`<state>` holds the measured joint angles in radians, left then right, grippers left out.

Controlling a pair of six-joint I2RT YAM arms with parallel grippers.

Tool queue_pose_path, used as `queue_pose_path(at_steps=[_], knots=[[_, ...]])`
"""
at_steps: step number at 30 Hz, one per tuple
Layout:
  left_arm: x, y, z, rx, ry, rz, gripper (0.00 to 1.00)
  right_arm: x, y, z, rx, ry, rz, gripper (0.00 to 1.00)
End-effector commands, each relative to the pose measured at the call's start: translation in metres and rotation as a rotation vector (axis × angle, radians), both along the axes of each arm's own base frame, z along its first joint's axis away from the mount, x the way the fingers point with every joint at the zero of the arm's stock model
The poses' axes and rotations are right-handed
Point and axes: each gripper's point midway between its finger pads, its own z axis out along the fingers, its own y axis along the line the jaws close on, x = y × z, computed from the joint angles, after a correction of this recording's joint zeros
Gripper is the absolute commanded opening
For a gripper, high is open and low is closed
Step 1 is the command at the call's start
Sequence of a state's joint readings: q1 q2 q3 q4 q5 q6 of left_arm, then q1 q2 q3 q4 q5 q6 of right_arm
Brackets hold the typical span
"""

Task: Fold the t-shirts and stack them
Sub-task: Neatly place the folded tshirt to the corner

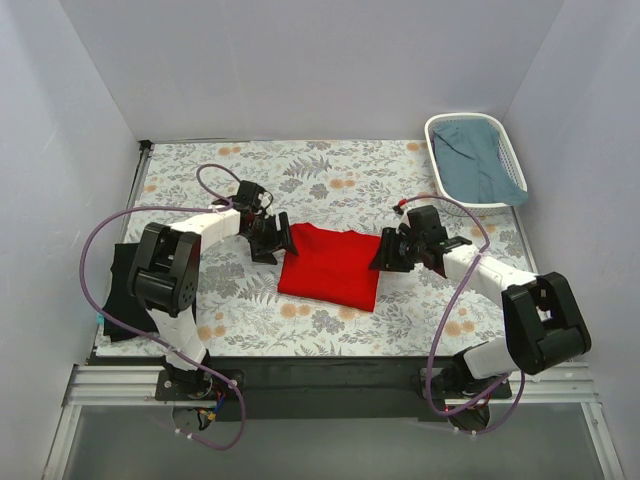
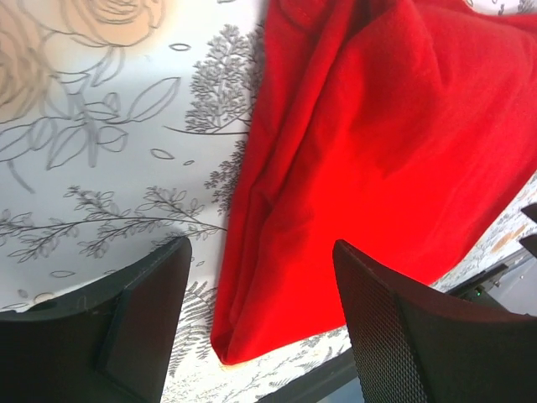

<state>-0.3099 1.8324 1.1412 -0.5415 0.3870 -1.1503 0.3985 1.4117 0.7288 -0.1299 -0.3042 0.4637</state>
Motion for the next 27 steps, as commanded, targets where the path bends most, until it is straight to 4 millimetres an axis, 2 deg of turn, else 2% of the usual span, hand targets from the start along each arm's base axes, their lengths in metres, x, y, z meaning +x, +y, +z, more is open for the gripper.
queue_pose_path(at_steps=[1, 9, 12, 16, 19, 20, 25, 27], knots=[[-0.01, -0.009, -0.011, 0.011, 0.029, -0.069, 0.67, 0.012, -0.007, 0.001, -0.054, -0.025, -0.017, 0.47], [-0.015, -0.011, -0.033, 0.102, 0.074, -0.061, 0.65, 0.011, -0.008, -0.009, -0.069, 0.002, -0.009, 0.47], [-0.017, -0.013, -0.039, 0.13, 0.087, -0.055, 0.61, 0.011, -0.009, -0.013, -0.081, 0.01, -0.013, 0.47], [-0.013, -0.02, -0.037, 0.109, 0.09, -0.04, 0.44, 0.012, -0.009, -0.011, -0.079, 0.005, -0.011, 0.47], [-0.005, -0.027, -0.029, 0.082, 0.086, 0.0, 0.14, 0.015, -0.007, -0.003, -0.066, -0.015, -0.007, 0.47], [-0.001, -0.029, -0.025, 0.077, 0.08, 0.015, 0.0, 0.016, -0.006, 0.0, -0.064, -0.017, -0.008, 0.47], [0.034, -0.022, 0.003, 0.11, 0.045, 0.218, 0.0, 0.021, -0.006, 0.021, -0.053, -0.067, -0.018, 0.47], [0.046, -0.011, 0.013, 0.105, 0.055, 0.297, 0.0, 0.02, -0.007, 0.026, -0.051, -0.072, -0.02, 0.47]])
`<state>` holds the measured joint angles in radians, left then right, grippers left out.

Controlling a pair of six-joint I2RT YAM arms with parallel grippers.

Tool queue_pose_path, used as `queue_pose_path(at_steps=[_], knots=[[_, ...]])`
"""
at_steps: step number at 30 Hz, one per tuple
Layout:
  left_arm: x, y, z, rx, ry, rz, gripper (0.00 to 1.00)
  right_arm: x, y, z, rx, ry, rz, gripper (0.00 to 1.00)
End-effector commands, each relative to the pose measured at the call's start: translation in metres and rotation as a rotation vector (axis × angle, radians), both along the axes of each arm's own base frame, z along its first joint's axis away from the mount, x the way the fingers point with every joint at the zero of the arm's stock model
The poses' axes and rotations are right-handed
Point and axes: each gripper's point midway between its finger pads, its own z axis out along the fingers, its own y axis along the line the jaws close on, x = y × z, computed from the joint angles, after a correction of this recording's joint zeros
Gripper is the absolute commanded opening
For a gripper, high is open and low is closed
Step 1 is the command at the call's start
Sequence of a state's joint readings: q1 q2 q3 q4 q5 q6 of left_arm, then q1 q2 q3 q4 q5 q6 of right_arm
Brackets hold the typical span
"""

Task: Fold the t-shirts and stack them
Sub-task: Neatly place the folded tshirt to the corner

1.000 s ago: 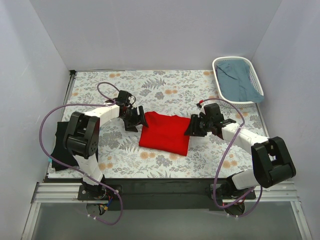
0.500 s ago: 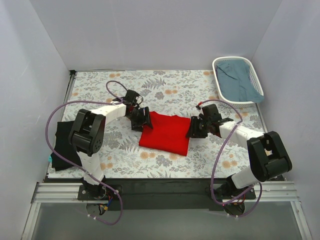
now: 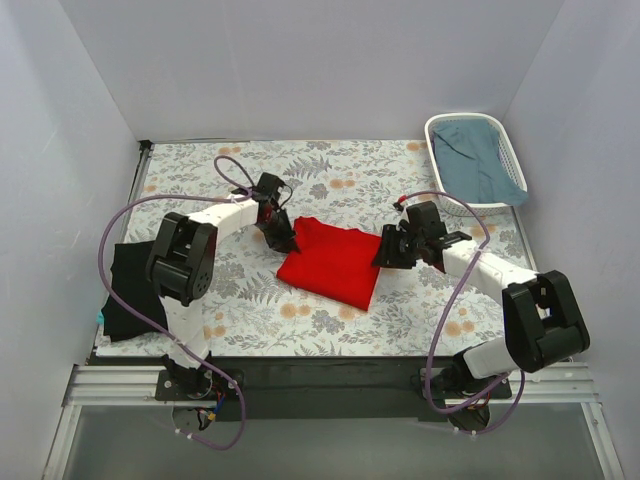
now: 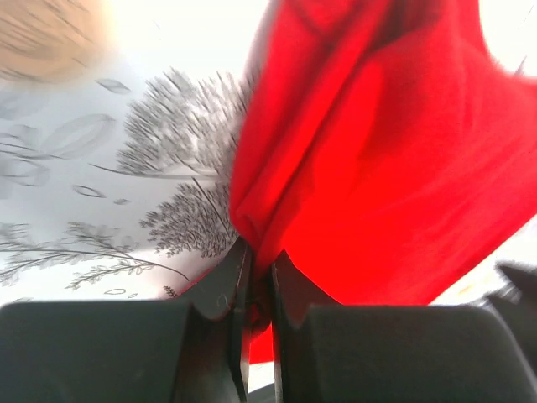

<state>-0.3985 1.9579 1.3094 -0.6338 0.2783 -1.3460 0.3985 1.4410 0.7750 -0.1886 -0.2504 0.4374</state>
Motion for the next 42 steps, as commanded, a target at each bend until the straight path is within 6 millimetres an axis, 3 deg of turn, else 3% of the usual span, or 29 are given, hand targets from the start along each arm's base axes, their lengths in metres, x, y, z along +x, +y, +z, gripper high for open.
queue_pose_path(at_steps=[1, 4, 8, 13, 14, 21, 28, 42], knots=[[0.046, 0.022, 0.031, 0.036, -0.065, 0.229, 0.0, 0.014, 0.002, 0.034, 0.02, -0.089, -0.002, 0.47], [0.076, 0.053, 0.047, 0.069, -0.08, 0.375, 0.0, 0.013, 0.003, 0.04, 0.032, -0.094, 0.004, 0.47], [0.109, 0.117, 0.061, 0.129, -0.03, 0.65, 0.0, 0.011, 0.003, 0.043, 0.032, -0.092, 0.01, 0.47], [0.124, 0.176, 0.072, 0.092, 0.019, 0.873, 0.0, 0.009, 0.005, 0.046, 0.045, -0.087, 0.022, 0.47], [0.127, 0.204, 0.077, 0.081, 0.017, 0.949, 0.0, 0.008, 0.005, 0.045, 0.044, -0.083, 0.024, 0.47], [0.119, 0.287, 0.12, 0.093, -0.067, 1.21, 0.0, 0.005, 0.005, 0.043, 0.046, -0.076, 0.028, 0.47], [0.1, 0.33, 0.152, 0.164, -0.141, 1.347, 0.0, 0.004, 0.008, 0.043, 0.055, -0.07, 0.038, 0.47], [0.083, 0.357, 0.193, 0.277, -0.221, 1.34, 0.0, -0.003, 0.012, 0.043, 0.058, -0.066, 0.051, 0.47]])
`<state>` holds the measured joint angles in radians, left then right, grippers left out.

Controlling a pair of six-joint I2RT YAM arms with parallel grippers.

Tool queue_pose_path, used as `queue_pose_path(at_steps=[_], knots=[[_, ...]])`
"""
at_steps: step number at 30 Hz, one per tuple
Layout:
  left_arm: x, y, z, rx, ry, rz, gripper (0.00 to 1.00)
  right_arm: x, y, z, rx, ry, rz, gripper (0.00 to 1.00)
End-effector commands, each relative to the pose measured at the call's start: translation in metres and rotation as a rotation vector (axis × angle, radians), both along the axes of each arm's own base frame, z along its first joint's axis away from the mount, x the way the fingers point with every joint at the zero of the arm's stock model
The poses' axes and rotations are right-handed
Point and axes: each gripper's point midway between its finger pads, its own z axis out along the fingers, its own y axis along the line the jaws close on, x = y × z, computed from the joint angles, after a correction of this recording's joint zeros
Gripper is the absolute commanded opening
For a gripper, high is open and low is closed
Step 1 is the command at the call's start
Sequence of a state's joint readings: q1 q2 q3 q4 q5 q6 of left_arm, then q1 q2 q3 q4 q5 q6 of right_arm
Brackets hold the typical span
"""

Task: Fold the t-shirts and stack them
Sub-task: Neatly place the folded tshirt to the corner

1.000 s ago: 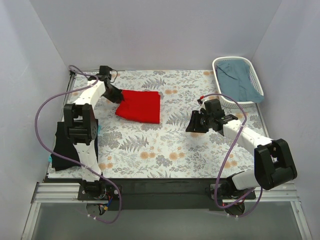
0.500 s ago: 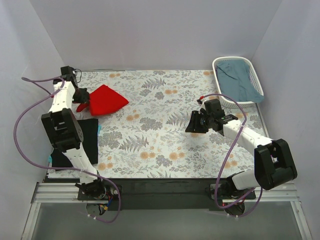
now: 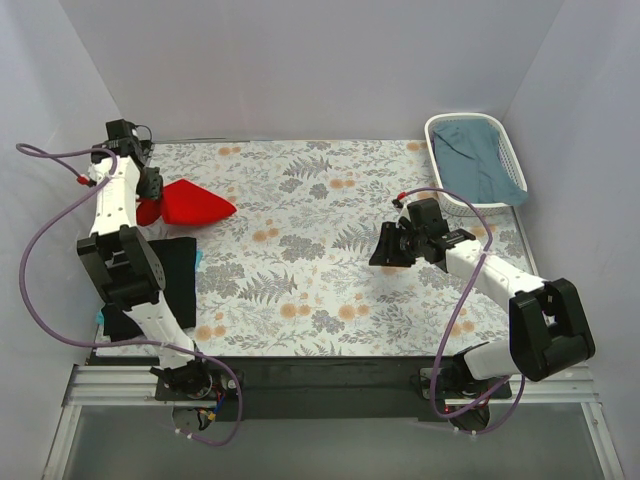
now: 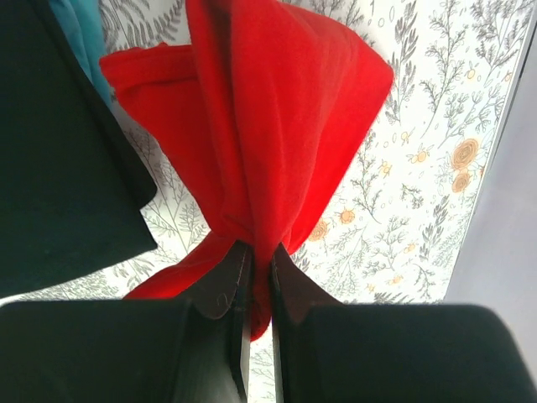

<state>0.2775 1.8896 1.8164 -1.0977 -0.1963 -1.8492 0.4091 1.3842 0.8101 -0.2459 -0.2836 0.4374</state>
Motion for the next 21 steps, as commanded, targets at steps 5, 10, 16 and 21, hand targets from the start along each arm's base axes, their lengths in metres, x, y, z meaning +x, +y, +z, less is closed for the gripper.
queue_pose_path(at_steps=[5, 10, 16, 21], knots=[[-0.022, 0.026, 0.059, 0.123, -0.056, 0.011, 0.0, -0.001, 0.005, 0.019, 0.021, -0.045, 0.023, 0.47], [-0.033, 0.031, 0.07, 0.146, -0.057, 0.003, 0.0, -0.003, 0.006, 0.024, 0.022, -0.053, 0.028, 0.46], [-0.041, 0.033, 0.081, 0.166, -0.069, -0.014, 0.0, -0.007, 0.006, 0.029, 0.014, -0.055, 0.029, 0.46], [-0.039, 0.032, 0.093, 0.173, -0.093, -0.058, 0.0, -0.009, 0.005, 0.037, 0.009, -0.073, 0.02, 0.46]])
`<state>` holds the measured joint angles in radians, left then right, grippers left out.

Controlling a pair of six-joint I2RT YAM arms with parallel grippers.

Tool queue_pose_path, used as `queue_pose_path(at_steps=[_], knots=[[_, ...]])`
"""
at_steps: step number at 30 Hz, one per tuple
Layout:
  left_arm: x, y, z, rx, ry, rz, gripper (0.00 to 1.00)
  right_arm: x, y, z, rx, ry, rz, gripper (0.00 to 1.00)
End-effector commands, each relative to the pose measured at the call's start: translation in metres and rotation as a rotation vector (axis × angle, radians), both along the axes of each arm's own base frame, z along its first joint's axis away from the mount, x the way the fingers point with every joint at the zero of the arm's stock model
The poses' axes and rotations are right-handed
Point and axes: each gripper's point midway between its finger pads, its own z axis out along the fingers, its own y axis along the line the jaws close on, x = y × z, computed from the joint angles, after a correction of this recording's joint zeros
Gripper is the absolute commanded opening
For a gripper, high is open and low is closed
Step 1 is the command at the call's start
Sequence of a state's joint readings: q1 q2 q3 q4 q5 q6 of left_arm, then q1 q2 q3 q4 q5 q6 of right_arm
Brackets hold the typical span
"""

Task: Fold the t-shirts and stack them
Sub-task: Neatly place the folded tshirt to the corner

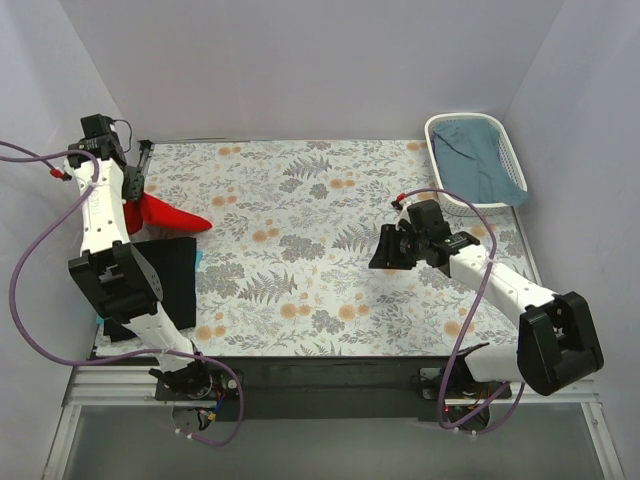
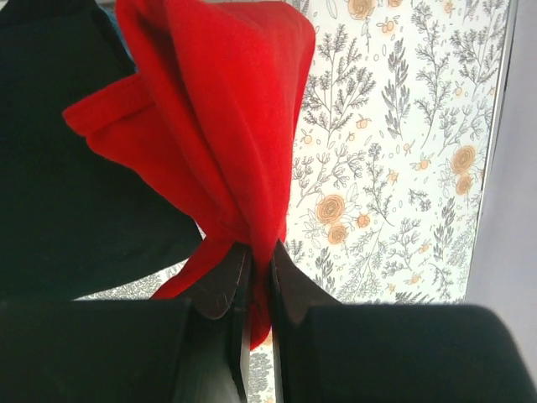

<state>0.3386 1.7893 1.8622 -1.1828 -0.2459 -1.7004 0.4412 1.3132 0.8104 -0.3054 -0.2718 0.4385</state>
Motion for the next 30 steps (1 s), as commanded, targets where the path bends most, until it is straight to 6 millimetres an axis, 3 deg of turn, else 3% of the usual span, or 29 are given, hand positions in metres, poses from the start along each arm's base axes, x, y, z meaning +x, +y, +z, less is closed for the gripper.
queue_pose_path(at_steps=[1, 17, 26, 30], knots=[[-0.004, 0.004, 0.048, 0.061, -0.099, -0.022, 0.0, 0.005, 0.002, 0.024, 0.008, -0.054, -0.005, 0.46], [-0.022, 0.016, 0.098, 0.1, -0.213, -0.063, 0.0, 0.005, 0.004, 0.043, -0.014, -0.089, -0.011, 0.46], [-0.035, 0.011, 0.116, 0.11, -0.246, -0.076, 0.0, -0.001, 0.005, 0.049, -0.017, -0.103, -0.009, 0.46], [-0.045, 0.009, 0.113, 0.106, -0.235, -0.068, 0.0, -0.004, 0.005, 0.05, -0.014, -0.107, -0.008, 0.46]])
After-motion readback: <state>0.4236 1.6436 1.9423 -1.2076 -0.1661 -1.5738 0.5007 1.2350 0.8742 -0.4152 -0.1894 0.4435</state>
